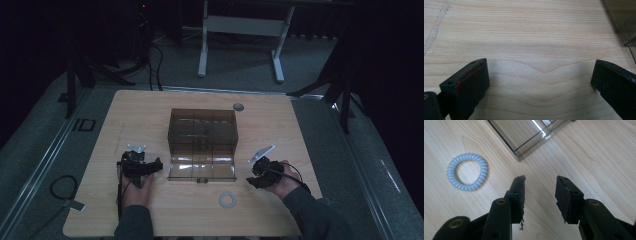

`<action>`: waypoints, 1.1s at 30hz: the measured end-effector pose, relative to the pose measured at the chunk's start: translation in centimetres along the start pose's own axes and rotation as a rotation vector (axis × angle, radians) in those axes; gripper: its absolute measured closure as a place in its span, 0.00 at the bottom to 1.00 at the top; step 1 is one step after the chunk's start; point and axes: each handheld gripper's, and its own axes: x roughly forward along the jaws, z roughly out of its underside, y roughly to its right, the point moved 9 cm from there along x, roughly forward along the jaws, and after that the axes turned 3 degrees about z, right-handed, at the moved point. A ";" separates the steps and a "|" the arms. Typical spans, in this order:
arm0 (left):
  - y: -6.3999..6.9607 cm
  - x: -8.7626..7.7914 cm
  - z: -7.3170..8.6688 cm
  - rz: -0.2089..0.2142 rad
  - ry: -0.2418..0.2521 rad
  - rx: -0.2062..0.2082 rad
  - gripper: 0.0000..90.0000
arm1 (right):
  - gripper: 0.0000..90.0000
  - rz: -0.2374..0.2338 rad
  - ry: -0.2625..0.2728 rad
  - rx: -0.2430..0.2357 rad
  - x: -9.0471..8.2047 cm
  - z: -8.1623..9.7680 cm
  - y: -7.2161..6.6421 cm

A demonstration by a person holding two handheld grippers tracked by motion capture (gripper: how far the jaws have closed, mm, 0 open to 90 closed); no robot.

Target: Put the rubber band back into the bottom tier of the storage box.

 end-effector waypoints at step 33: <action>0.0 0.0 0.0 0.000 0.000 -0.001 0.02 | 0.73 -0.045 -0.112 -0.157 0.3 -2.7 -2.5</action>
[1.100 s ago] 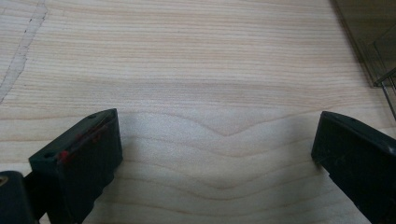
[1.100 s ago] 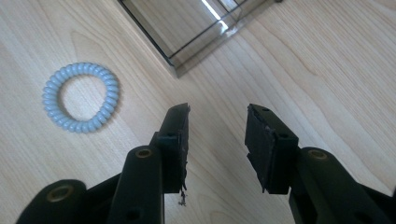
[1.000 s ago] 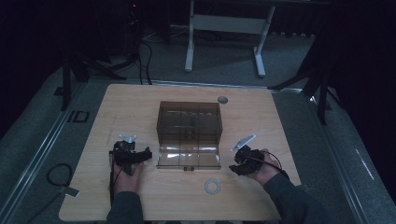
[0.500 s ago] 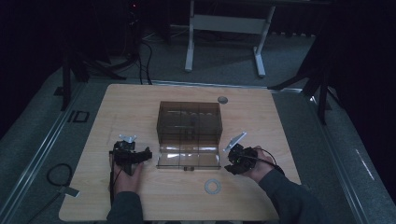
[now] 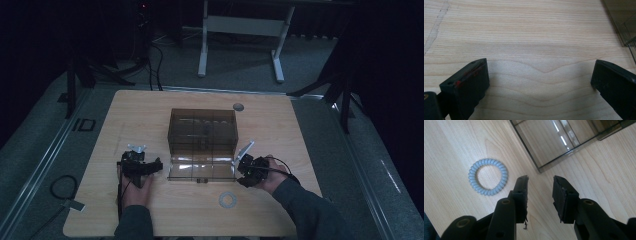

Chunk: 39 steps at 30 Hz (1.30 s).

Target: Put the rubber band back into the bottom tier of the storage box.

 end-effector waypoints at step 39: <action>0.0 0.0 0.0 0.000 0.000 0.001 0.02 | 0.84 -0.052 -0.167 -0.185 2.7 -1.2 -3.8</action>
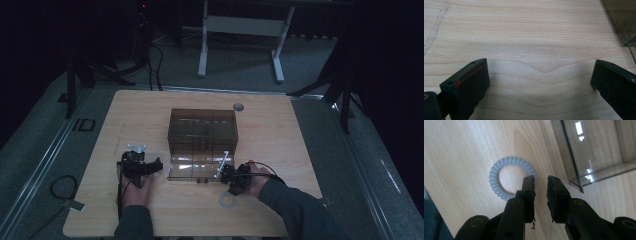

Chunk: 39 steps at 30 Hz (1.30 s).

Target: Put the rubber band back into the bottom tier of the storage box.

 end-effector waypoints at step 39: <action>0.0 0.0 0.0 0.000 0.000 0.000 0.02 | 0.91 -0.021 -0.109 -0.019 2.2 -0.2 -0.6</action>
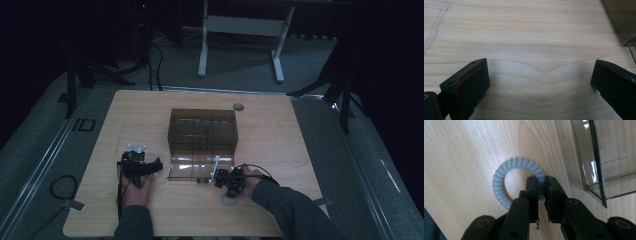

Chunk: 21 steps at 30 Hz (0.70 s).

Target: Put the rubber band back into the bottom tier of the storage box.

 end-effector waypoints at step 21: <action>0.0 0.0 0.0 0.000 0.000 0.000 0.02 | 0.91 -0.011 0.004 -0.001 -1.2 0.2 0.1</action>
